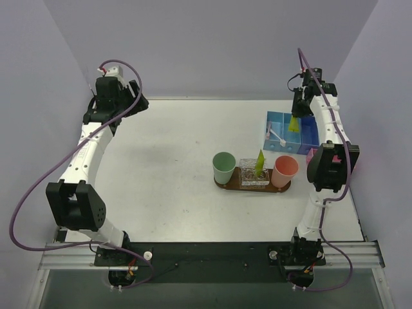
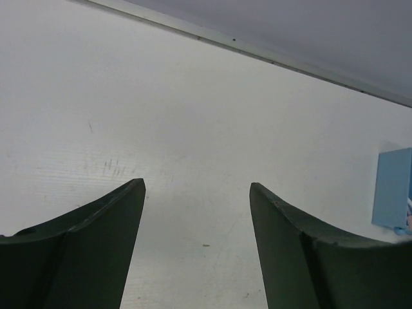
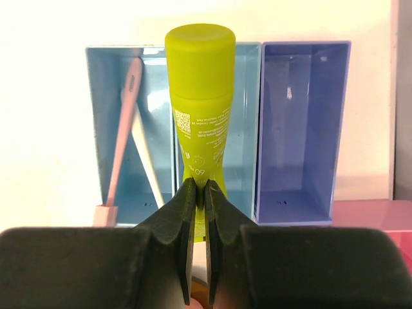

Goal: Prepare toiletry sets of a toothbrush and toothpaste on the tray

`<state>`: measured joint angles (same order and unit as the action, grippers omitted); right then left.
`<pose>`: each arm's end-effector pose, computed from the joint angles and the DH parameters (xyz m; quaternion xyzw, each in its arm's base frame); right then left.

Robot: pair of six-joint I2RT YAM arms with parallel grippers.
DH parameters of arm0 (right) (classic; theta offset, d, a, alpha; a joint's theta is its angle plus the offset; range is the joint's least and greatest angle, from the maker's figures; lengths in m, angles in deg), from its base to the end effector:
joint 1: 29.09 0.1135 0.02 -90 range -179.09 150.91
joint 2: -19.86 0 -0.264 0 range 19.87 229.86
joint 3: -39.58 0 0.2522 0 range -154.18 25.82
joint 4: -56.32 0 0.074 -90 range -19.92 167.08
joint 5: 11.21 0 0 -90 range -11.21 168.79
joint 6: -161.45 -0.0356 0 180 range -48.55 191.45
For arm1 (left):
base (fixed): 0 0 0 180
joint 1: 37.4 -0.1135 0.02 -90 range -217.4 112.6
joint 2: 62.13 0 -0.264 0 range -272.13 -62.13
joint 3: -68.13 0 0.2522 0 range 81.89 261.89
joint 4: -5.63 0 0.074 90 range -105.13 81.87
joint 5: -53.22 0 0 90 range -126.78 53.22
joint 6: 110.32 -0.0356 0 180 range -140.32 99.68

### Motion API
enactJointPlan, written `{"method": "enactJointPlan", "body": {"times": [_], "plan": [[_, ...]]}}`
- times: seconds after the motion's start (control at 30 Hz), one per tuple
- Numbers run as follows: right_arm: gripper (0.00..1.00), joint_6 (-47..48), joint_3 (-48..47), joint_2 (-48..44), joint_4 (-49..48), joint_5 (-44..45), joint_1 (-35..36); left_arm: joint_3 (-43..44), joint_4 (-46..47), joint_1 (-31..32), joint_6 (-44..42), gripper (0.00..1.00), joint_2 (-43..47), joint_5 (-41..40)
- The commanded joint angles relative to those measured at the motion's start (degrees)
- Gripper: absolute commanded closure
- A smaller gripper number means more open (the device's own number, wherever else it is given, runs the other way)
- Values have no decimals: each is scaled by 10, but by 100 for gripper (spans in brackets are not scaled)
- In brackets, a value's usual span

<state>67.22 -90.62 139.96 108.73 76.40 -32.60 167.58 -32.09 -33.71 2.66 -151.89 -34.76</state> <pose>0.4809 -0.0280 0.3124 0.0533 0.9129 0.0216 0.4040 0.3634 -0.0247 0.3685 -0.1347 0.8466 -0.1334 0.4974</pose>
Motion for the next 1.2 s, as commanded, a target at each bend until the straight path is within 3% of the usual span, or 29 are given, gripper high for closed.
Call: {"method": "enactJointPlan", "body": {"times": [0.0, 0.2, 0.37, 0.6, 0.8, 1.0, 1.17], "plan": [[100, 15, -22, -75, -18, 0, 18, 74, -24, 18, 38, 24, -37, 49], [100, 28, -41, -100, -49, 5, 78, 175, -90, 60, 65, 25, -110, 117], [100, 30, -56, -98, -98, -16, 135, 229, -50, 84, 115, 25, -154, 198], [100, 37, -83, -78, -158, -64, 207, 322, -33, 93, 179, 25, -221, 251], [100, 38, -127, -36, -166, -99, 255, 351, 12, 109, 227, 24, -252, 272], [100, 30, -140, -14, -181, -131, 286, 357, 115, 129, 290, 24, -274, 306], [100, 30, -130, -13, -181, -143, 305, 383, 110, 144, 298, 24, -297, 302]]}}
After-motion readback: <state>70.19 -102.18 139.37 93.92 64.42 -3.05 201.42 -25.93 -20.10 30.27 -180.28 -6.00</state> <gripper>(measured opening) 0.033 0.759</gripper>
